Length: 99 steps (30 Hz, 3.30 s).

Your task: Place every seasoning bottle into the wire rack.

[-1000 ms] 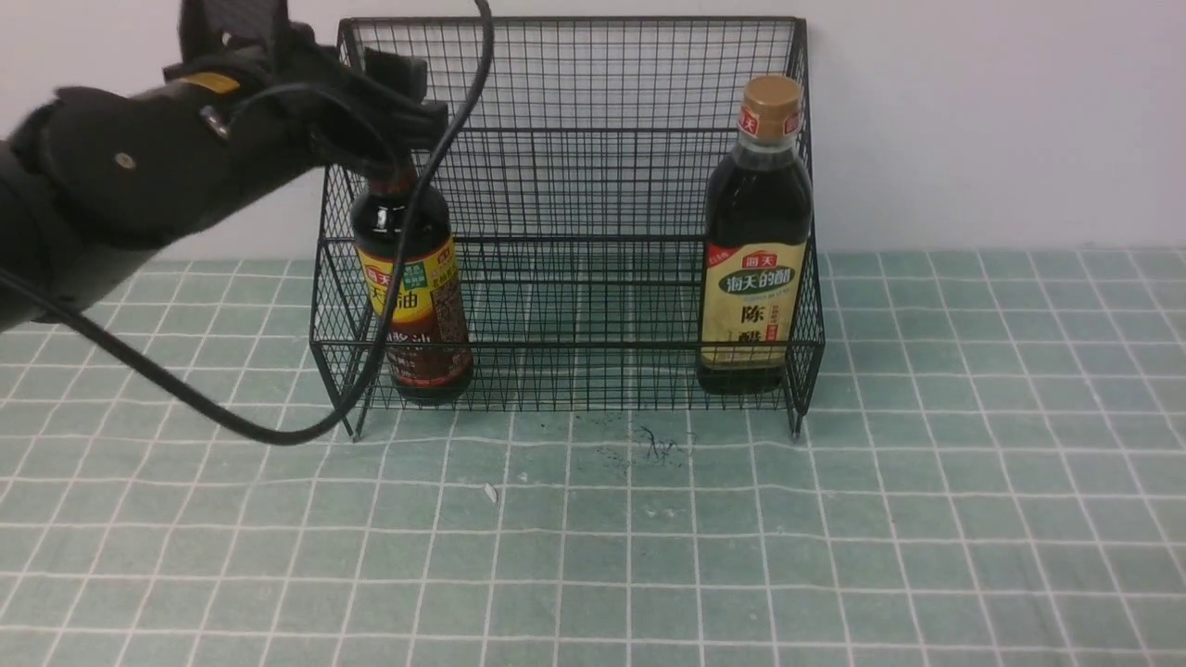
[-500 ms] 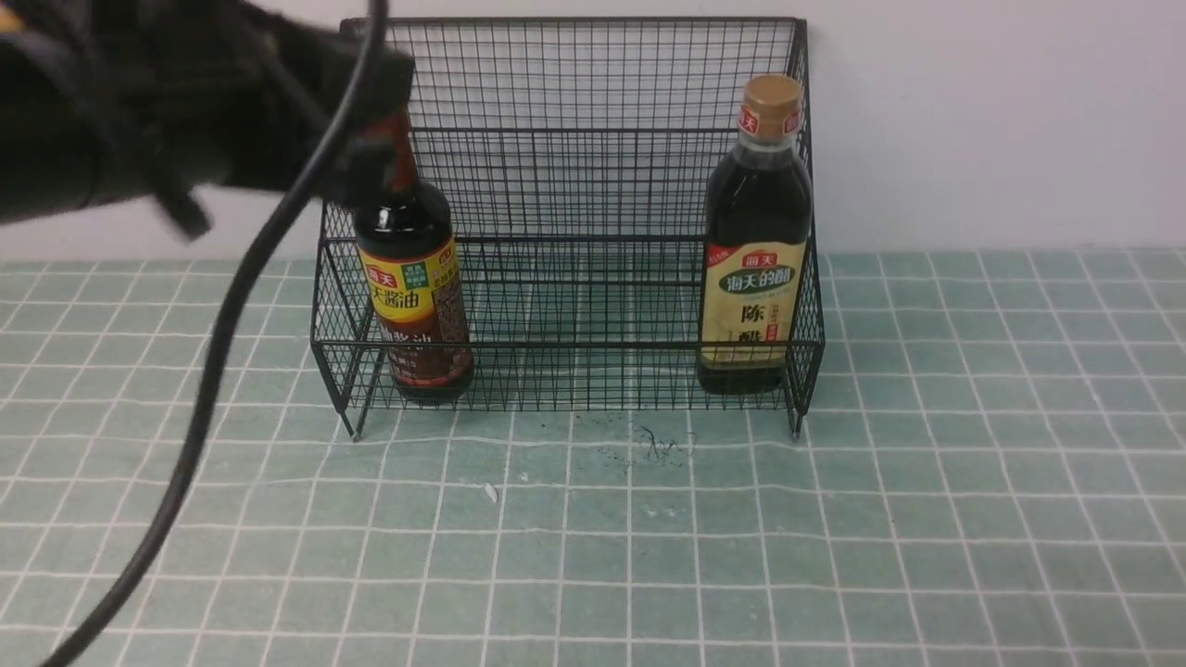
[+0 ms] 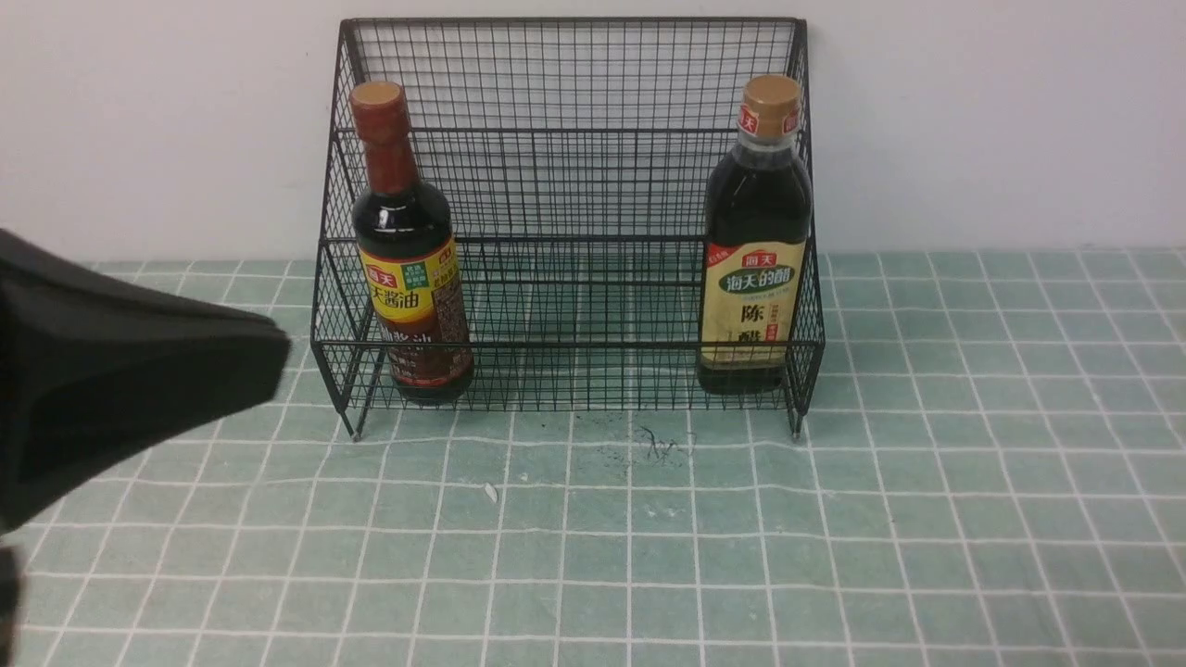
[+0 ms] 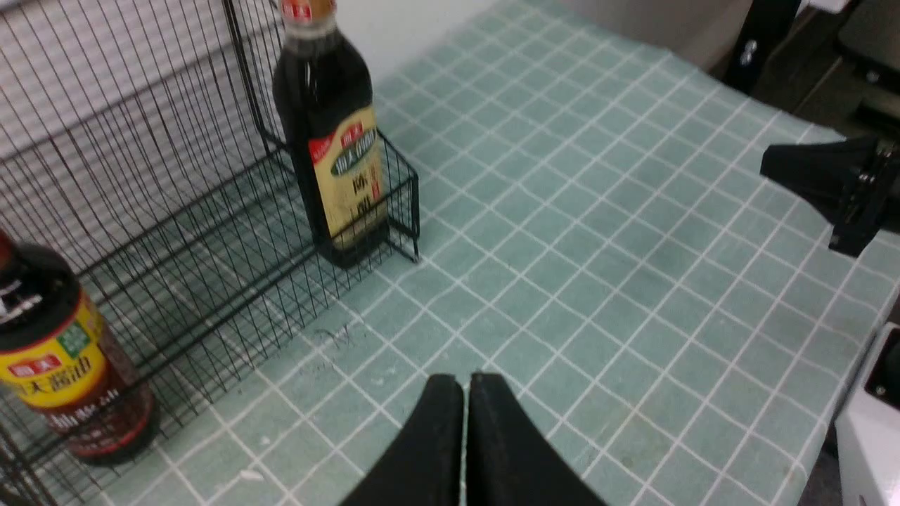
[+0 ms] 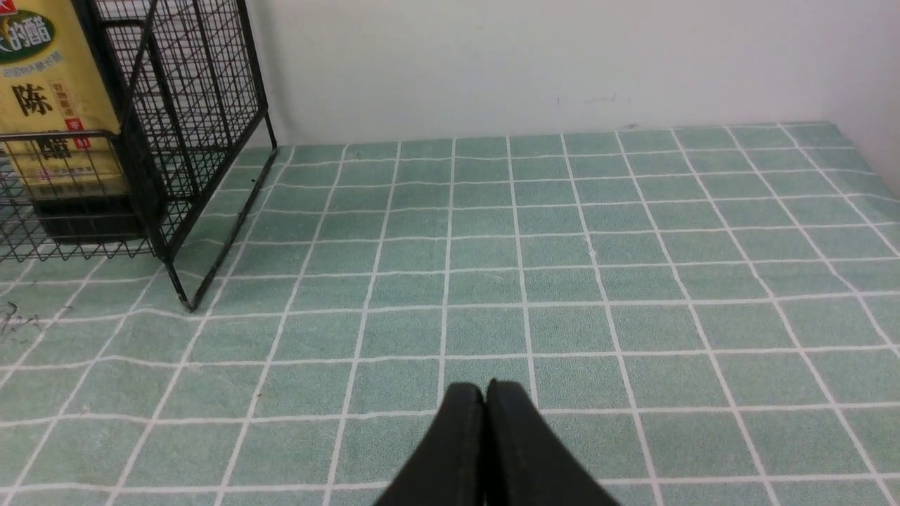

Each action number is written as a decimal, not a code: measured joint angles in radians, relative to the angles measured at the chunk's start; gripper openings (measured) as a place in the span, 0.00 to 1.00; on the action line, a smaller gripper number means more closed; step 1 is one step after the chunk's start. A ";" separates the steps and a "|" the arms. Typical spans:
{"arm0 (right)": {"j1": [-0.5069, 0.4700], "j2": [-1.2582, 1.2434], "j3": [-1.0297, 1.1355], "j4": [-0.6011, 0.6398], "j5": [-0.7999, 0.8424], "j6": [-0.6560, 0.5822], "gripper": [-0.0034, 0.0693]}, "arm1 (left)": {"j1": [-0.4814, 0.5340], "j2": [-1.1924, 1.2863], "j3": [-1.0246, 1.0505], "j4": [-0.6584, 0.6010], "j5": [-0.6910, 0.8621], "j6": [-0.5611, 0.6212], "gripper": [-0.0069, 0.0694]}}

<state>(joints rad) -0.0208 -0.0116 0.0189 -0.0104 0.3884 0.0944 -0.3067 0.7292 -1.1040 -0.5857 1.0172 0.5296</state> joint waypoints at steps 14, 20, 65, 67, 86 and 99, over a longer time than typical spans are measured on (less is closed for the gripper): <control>0.000 0.000 0.000 0.000 0.000 -0.001 0.03 | 0.000 -0.230 -0.005 0.053 -0.048 0.000 0.08; 0.000 0.000 0.000 0.000 0.000 -0.002 0.03 | 0.000 -0.240 -0.005 0.189 -0.151 -0.057 0.08; 0.000 0.000 0.000 0.000 -0.001 -0.002 0.03 | 0.207 -0.741 1.128 0.493 -0.630 -0.393 0.08; 0.000 0.000 0.000 0.000 -0.001 -0.002 0.03 | 0.207 -0.741 1.128 0.493 -0.630 -0.393 0.08; 0.000 0.000 0.000 0.000 -0.001 -0.002 0.03 | 0.207 -0.741 1.128 0.493 -0.630 -0.393 0.08; 0.000 0.000 0.000 0.000 -0.001 -0.002 0.03 | 0.207 -0.741 1.128 0.493 -0.630 -0.393 0.08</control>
<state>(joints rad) -0.0208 -0.0116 0.0189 -0.0104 0.3873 0.0925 -0.0996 -0.0123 0.0242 -0.0924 0.3869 0.1363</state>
